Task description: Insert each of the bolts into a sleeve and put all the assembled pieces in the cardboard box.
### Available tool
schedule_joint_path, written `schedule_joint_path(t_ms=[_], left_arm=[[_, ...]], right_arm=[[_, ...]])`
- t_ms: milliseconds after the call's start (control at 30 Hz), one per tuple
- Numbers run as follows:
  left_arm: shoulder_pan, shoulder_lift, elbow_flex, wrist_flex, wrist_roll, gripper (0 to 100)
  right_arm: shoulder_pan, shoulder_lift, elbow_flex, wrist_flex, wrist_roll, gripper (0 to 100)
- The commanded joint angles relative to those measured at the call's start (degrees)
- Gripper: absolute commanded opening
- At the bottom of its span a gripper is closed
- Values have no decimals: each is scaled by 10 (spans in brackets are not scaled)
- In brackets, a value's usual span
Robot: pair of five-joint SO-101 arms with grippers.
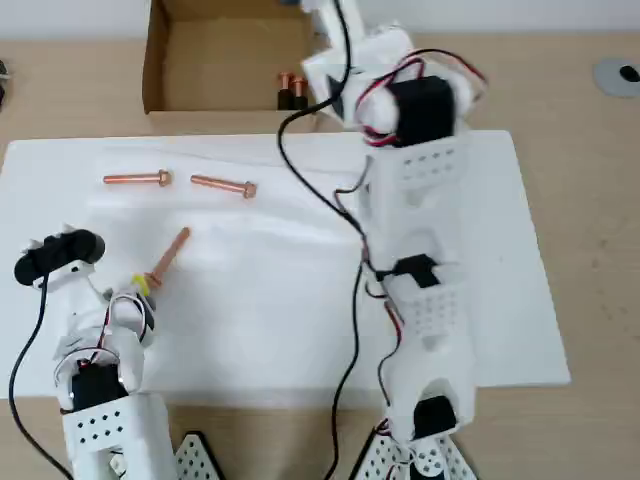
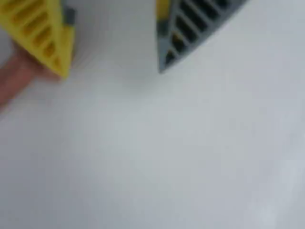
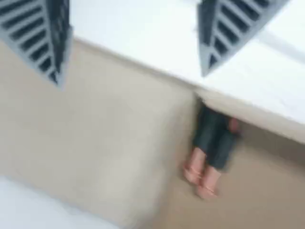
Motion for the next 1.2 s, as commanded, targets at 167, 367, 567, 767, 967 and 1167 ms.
schedule_joint_path(t_ms=[167, 367, 567, 767, 967, 1167], left_arm=[[9, 1, -145, 133, -5, 153], [9, 68, -190, 151, -6, 153], [8, 252, -258, 108, 13, 150], [8, 494, -401, 106, 77, 150], [9, 673, -527, 133, 164, 150], [62, 715, -558, 128, 168, 150]], right_arm=[[45, -224, 284, 17, 30, 218], [39, -442, 750, 14, 142, 220], [51, -611, 1023, 10, 297, 221], [140, -663, 1135, -25, 476, 222], [252, -576, 1154, -134, 519, 308], [224, -533, 1117, -141, 515, 313]])
